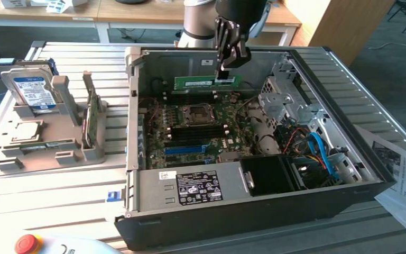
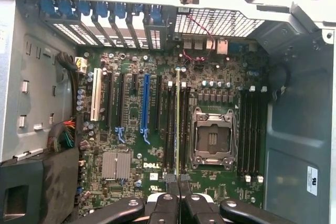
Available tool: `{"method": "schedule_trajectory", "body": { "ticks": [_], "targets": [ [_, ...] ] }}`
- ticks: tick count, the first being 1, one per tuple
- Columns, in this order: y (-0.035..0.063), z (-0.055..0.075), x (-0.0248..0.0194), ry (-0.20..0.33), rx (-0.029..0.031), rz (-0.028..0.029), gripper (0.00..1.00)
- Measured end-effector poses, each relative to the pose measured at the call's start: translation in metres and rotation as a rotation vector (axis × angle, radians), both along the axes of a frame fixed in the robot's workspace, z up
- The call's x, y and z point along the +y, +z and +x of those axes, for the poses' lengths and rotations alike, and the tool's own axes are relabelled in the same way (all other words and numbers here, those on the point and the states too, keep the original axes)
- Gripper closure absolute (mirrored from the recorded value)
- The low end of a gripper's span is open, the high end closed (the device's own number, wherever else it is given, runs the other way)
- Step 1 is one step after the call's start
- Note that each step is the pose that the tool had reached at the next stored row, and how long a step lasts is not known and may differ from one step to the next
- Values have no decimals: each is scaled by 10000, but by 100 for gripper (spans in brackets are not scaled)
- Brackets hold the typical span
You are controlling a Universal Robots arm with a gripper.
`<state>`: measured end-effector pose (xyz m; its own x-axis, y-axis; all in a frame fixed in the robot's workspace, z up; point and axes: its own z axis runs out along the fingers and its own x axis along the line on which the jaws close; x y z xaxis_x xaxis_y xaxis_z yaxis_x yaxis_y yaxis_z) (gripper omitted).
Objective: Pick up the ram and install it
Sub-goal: 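Insert the ram into the slot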
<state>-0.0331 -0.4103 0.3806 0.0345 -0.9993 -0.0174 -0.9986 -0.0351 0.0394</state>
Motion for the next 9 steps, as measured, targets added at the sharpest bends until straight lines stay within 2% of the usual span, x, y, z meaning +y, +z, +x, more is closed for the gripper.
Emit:
{"method": "schedule_trajectory", "body": {
  "ticks": [9],
  "targets": [
    [-68, -5, 7, -25, -2, -1, 89]
  ]
}}
